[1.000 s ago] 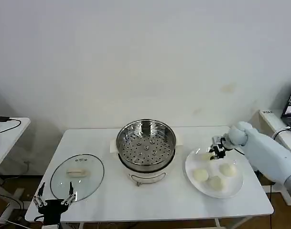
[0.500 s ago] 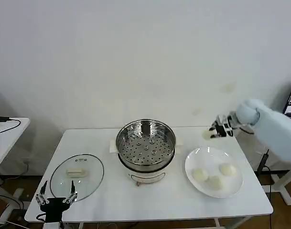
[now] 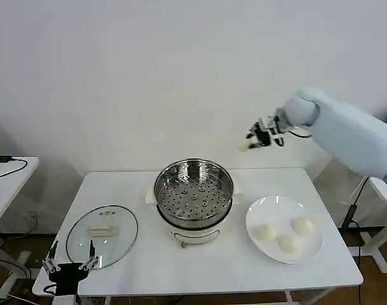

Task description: Take steamed baozi put them in steamer then cover it.

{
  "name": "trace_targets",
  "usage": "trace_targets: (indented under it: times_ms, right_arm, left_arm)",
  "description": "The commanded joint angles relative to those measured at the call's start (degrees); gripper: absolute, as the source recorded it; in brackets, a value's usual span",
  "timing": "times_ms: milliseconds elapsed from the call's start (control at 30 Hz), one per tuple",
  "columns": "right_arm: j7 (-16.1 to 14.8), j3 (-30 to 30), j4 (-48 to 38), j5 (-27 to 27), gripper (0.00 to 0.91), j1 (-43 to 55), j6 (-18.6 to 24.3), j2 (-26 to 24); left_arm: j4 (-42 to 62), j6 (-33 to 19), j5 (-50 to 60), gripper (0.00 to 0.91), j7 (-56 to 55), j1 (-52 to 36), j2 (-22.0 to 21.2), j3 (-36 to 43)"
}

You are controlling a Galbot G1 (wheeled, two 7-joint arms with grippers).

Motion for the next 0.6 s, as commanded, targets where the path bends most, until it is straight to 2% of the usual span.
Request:
trace_targets:
  times_ms: [33, 167, 300, 400, 600]
  right_arm:
    - [1.13, -6.19, -0.13, 2.26, 0.333, 4.30, 2.63, 9.48]
    - [1.23, -9.58, -0.50, -0.93, 0.333, 3.62, 7.27, 12.17]
    - [1.25, -11.31, -1.17, -5.21, 0.333, 2.60, 11.96, 12.78]
    - [2.84, -11.99, -2.28, -7.94, 0.333, 1.18, 16.00, 12.84]
    - [8.09, -11.62, -4.35, -12.97, 0.333, -2.26, 22.50, 13.38]
  left_arm:
    - [-0.22, 0.17, -0.37, 0.907, 0.04, 0.12, 0.08, -0.70]
    - [-0.88, 0.40, -0.57, 0.907, 0.10, 0.54, 0.16, -1.24]
    - [-1.32, 0.44, -0.74, 0.907, 0.08, 0.75, -0.13, -1.70]
    - [-1.01, 0.34, -0.91, 0.907, 0.02, 0.88, -0.33, -2.01]
    - [-0.40, 0.22, -1.04, 0.907, -0.17, 0.65, -0.63, -2.07]
